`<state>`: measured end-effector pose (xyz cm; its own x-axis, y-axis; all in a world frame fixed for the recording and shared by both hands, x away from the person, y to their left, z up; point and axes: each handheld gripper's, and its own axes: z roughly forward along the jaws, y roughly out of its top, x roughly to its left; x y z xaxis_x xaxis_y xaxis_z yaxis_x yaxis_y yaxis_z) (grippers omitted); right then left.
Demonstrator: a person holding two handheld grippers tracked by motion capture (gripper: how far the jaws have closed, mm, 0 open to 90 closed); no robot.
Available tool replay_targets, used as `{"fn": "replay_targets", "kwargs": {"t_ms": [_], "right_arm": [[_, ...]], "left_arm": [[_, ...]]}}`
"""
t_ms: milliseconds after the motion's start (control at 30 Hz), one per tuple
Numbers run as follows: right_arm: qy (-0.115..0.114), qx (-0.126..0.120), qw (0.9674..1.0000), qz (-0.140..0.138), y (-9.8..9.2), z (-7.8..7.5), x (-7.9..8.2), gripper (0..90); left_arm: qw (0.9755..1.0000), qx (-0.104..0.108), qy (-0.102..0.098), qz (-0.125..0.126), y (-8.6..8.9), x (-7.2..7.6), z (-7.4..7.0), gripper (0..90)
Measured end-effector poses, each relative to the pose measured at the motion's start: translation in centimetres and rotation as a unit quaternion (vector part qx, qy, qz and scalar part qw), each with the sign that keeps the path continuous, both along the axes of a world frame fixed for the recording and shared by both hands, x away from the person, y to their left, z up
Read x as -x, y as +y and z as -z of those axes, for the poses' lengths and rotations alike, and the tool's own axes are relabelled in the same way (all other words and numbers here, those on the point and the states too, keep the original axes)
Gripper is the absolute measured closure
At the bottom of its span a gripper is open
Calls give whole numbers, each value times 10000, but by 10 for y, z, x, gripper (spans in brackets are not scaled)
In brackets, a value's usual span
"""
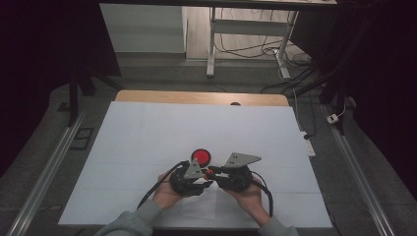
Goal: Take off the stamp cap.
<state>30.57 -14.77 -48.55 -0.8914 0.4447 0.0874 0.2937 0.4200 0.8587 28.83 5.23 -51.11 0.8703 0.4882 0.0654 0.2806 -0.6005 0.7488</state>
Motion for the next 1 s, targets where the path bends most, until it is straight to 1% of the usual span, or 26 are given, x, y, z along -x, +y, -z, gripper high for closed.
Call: {"fn": "replay_targets", "kwargs": {"t_ms": [300,467,1000], "right_arm": [[3,-11,10000,6,0,0,0,714],[10,-8,10000,2,0,0,0,714],[16,-29,10000,11,0,0,0,716]], "left_arm": [[10000,-36,-53,19,0,1,0,600],[10000,-42,-69,-27,-1,1,1,635],[9999,-63,-134,-16,-1,2,1,652]]}}
